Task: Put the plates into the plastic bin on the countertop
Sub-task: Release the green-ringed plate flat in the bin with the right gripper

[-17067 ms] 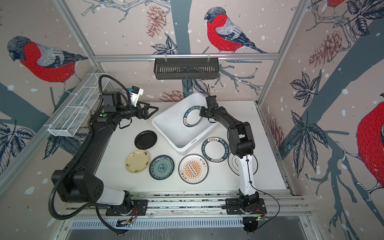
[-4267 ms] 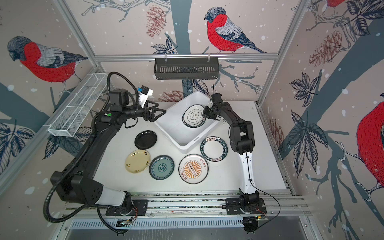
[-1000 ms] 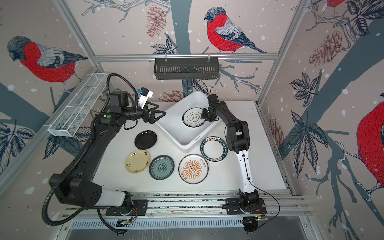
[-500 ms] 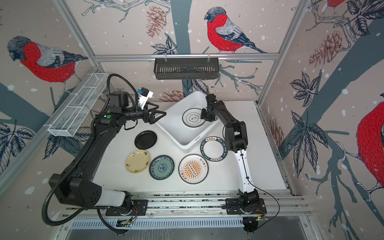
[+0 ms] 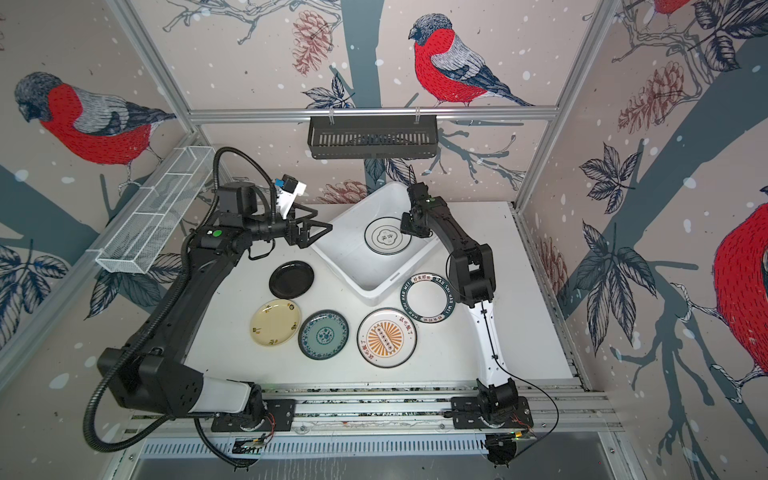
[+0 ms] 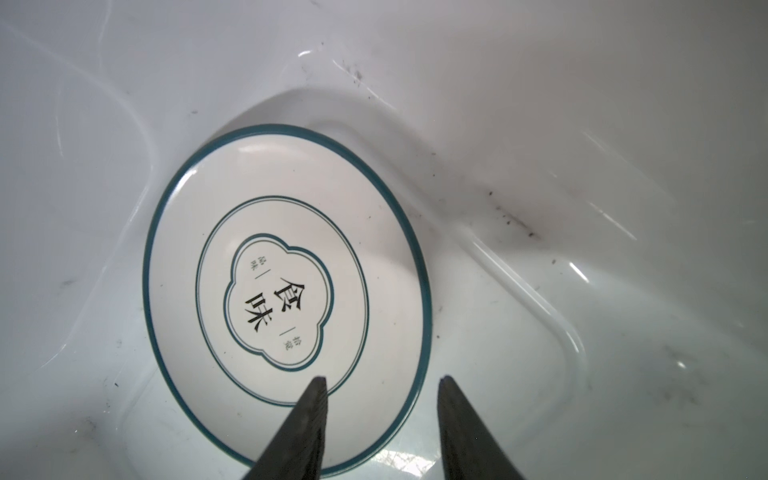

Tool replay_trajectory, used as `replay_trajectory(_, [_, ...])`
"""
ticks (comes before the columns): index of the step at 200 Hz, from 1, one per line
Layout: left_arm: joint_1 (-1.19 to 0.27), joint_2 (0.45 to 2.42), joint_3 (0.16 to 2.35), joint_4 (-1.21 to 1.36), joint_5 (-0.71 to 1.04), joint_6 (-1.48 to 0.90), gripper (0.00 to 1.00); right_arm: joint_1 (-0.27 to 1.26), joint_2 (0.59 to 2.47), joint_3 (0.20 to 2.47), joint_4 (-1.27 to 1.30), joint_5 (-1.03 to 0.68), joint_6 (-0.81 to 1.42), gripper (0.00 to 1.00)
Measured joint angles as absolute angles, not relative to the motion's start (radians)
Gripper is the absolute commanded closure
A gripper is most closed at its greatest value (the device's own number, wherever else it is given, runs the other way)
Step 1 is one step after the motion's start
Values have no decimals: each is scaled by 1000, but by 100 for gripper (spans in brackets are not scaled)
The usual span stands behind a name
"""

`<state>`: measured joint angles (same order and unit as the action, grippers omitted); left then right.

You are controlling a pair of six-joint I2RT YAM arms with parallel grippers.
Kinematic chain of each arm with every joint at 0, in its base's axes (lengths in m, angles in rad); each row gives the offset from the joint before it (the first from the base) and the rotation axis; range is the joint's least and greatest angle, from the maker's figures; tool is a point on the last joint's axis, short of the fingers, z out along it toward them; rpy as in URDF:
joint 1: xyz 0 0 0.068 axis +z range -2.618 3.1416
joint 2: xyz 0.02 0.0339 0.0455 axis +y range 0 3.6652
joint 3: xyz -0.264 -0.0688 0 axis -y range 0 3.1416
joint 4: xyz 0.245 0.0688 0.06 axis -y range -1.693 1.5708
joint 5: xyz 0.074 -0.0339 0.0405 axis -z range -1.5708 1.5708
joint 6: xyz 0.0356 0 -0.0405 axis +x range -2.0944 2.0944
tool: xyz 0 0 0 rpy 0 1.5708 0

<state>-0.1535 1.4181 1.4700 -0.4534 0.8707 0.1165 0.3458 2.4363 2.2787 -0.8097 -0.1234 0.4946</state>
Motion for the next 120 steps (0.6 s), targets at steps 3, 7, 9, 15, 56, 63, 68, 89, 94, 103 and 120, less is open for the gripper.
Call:
replay_trajectory(3, [-154, 1418, 1470, -453, 871, 117, 4, 346, 2433, 2279, -810, -121, 495, 54])
replay_trajectory(7, [-154, 1418, 1471, -453, 871, 117, 4, 346, 2428, 2277, -810, -116, 495, 54])
replay_trajectory(9, [-154, 1418, 1472, -453, 871, 117, 4, 347, 2424, 2276, -810, -115, 495, 54])
replay_trajectory(15, [-154, 1418, 1472, -453, 871, 117, 4, 348, 2415, 2271, -810, -106, 495, 54])
replay_trajectory(56, [-154, 1418, 1480, -454, 871, 123, 3, 366, 2294, 2208, -805, -76, 494, 56])
replay_trajectory(63, [-154, 1418, 1481, -454, 871, 124, 3, 369, 2263, 2186, -801, -70, 495, 56])
replay_trajectory(68, [-154, 1418, 1482, -454, 871, 124, 4, 373, 2241, 2170, -799, -66, 494, 56])
replay_trajectory(89, [-154, 1418, 1482, -454, 870, 128, 3, 380, 2149, 2105, -784, -43, 494, 57])
replay_trajectory(94, [-154, 1418, 1482, -454, 870, 128, 3, 382, 2127, 2088, -777, -38, 494, 57])
replay_trajectory(103, [-154, 1418, 1482, -454, 870, 128, 3, 384, 2080, 2044, -761, -27, 494, 58])
replay_trajectory(120, [-154, 1418, 1482, -454, 870, 128, 3, 387, 1982, 1951, -736, -14, 495, 58])
